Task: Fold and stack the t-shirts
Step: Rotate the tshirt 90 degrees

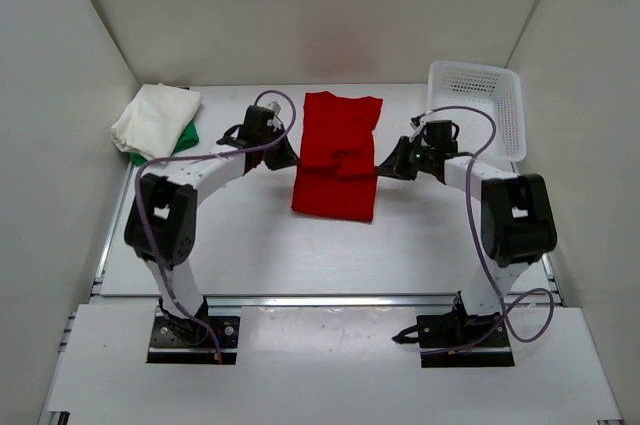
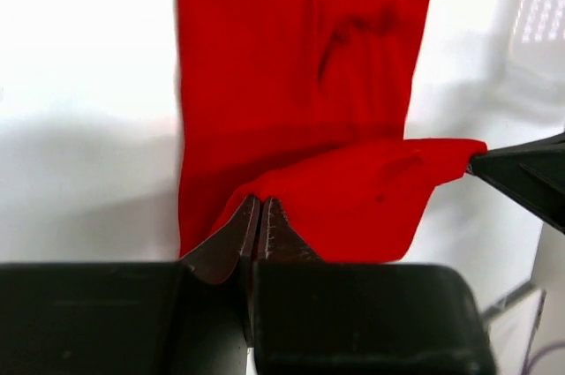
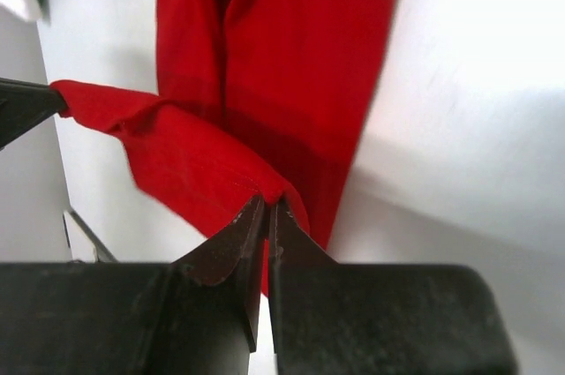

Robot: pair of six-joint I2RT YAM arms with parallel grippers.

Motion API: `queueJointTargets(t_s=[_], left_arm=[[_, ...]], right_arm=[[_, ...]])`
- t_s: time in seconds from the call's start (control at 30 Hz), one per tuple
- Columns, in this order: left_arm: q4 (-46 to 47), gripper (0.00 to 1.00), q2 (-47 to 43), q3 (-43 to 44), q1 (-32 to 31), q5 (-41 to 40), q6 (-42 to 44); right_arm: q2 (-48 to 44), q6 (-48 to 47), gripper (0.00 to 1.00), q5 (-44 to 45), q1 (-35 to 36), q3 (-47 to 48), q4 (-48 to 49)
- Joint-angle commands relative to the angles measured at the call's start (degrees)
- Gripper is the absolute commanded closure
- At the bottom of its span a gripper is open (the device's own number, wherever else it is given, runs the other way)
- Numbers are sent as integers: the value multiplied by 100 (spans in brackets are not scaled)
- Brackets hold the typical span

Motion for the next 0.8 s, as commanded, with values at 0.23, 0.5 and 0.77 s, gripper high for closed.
queueJointTargets(t_s=[0.23, 0.5, 0.77], left_arm=[[-585, 96, 1672, 1836, 15, -326, 257], [889, 69, 684, 609, 200, -89, -323], [1962, 60, -691, -1078, -317, -407, -657]], right_arm=[[1377, -281, 100, -101, -153, 1413, 72], [1256, -342, 85, -102, -215, 1765, -93], [245, -597, 75, 682, 207, 1125, 44]])
